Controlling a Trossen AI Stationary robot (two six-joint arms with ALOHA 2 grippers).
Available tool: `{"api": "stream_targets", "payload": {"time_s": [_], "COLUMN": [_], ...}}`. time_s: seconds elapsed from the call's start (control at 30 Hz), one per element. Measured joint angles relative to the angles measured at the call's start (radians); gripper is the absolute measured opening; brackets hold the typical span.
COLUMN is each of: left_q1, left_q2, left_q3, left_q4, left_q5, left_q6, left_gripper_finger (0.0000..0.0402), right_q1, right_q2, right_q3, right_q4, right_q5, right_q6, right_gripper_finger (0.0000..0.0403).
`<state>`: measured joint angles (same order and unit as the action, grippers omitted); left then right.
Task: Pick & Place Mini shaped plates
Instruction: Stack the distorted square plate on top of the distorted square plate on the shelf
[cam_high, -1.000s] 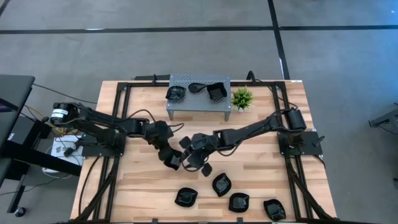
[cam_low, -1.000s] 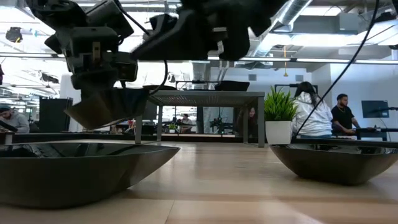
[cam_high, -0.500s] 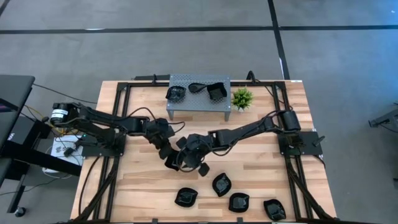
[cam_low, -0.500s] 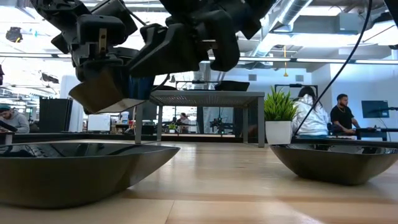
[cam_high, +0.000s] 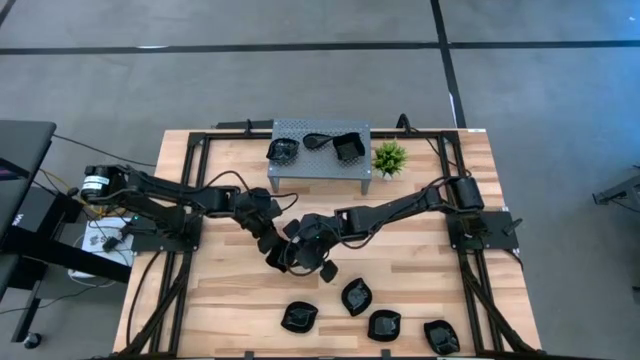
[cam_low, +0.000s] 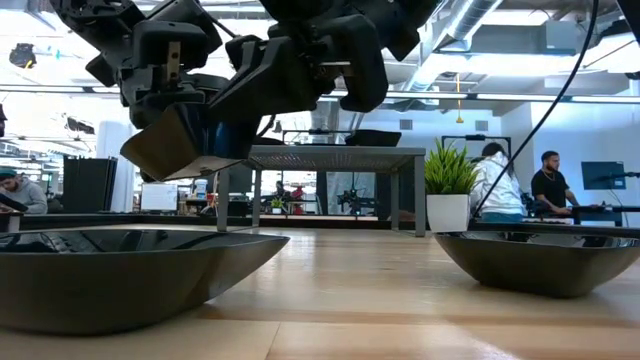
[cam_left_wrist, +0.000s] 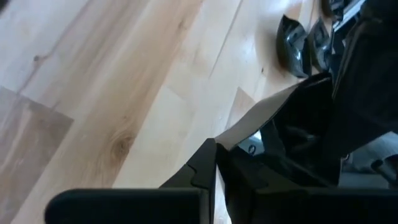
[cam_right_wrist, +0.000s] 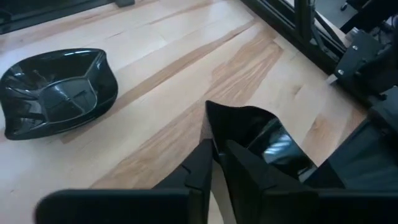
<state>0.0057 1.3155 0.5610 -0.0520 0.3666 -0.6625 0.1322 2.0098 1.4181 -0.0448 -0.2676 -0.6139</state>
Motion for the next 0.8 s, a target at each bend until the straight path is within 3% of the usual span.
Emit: {"api": "stream_targets", "payload": {"time_s": [0.17, 0.3, 0.8], "left_q1": [0.022, 0.025, 0.025], "left_q2": [0.0, 0.0, 0.0], "left_q3": [0.0, 0.0, 0.0], "left_q4": [0.01, 0.016, 0.035], "left_q5": [0.0, 0.0, -0.02], "left_q6": [-0.006, 0.007, 0.046], "left_gripper_finger": [0.002, 0.0027, 0.0126], "right_q1": [-0.004, -0.004, -0.005], "right_q2": [0.0, 0.0, 0.001], "right_q3": [0.0, 0.0, -0.002], "right_q4": [-0.001, -0.007, -0.079], "right_q5": [0.0, 0.001, 0.007], "right_q6": [-0.015, -0.015, 0.073], "right_gripper_finger": [0.0005, 0.0005, 0.0002]}}
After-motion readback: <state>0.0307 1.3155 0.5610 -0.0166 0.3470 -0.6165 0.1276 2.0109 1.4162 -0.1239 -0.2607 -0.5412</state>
